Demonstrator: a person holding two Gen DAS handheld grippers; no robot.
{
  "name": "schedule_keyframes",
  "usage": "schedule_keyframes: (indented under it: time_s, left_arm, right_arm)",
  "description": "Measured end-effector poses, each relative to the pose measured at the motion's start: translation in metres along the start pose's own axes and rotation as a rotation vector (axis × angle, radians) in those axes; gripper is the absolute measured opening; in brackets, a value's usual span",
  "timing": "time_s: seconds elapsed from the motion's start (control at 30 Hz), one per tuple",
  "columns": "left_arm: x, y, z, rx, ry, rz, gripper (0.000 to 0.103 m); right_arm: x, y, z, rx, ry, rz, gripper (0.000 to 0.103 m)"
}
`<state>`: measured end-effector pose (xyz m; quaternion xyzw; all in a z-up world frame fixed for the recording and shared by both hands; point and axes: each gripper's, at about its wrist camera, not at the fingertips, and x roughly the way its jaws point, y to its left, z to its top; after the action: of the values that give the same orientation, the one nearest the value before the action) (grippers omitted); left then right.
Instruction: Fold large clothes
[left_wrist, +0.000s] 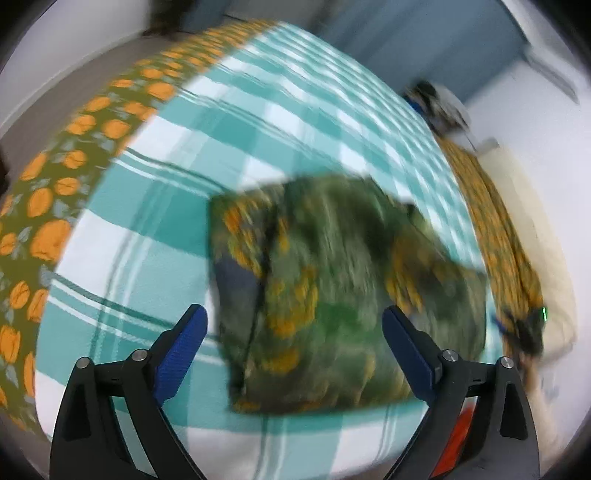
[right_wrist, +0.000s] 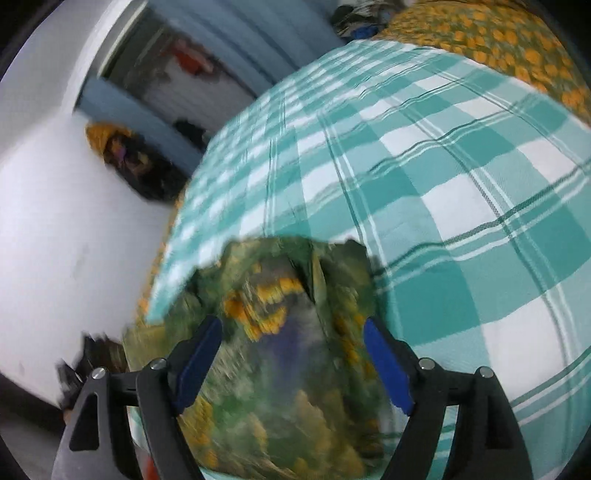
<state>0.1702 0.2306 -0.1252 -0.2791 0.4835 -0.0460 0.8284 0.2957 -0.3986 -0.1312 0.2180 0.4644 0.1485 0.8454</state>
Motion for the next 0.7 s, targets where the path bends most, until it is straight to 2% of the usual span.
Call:
schedule_keyframes:
  time_s: [0.03,0.17,0.23,0.33,0.37,0.4,0.43,0.47,0.5,0.53,0.6,0.7]
  left_arm:
    - [0.008,-0.003,-0.006,0.051,0.039,-0.011,0.098]
    - [0.044,-0.024,-0.012,0.191,0.084,0.113,0.097]
    - [0.062,-0.032,0.000,0.183,0.072,0.129,0.094]
    - [0.086,-0.042,0.021,0.130,0.054,0.142,0.082]
    - [0.094,-0.044,0.025,0.110,0.059,0.158,0.070]
    - [0.105,-0.045,0.030,0.090,0.079,0.188,0.046]
    - [0.108,-0.043,0.032,0.087,0.087,0.219,0.029]
    - [0.111,-0.043,0.033,0.089,0.088,0.269,0.017]
    - [0.110,-0.044,0.032,0.086,0.079,0.296,0.012]
    - [0.107,-0.046,0.032,0.090,0.062,0.304,0.011]
    - [0.091,-0.057,0.030,0.124,0.006,0.337,0.009]
    - [0.063,-0.075,0.039,0.163,-0.092,0.359,0.008]
  right_arm:
    - [0.005,0.003,-0.004,-0.038,0.030,-0.021,0.081]
    - [0.027,0.016,-0.013,-0.155,0.098,-0.100,0.081]
    - [0.041,0.025,-0.008,-0.197,0.096,-0.151,0.081]
    - [0.066,0.034,0.002,-0.217,0.117,-0.191,0.081]
    - [0.072,0.035,0.004,-0.214,0.127,-0.208,0.081]
    - [0.078,0.037,0.005,-0.204,0.127,-0.223,0.081]
    - [0.082,0.039,0.005,-0.196,0.119,-0.226,0.080]
    - [0.084,0.042,0.005,-0.198,0.111,-0.240,0.078]
    - [0.086,0.047,0.006,-0.209,0.106,-0.256,0.056]
    - [0.085,0.054,0.004,-0.237,0.098,-0.285,0.029]
    - [0.081,0.072,0.001,-0.320,0.075,-0.335,0.019]
    - [0.066,0.100,0.005,-0.443,0.018,-0.382,0.016]
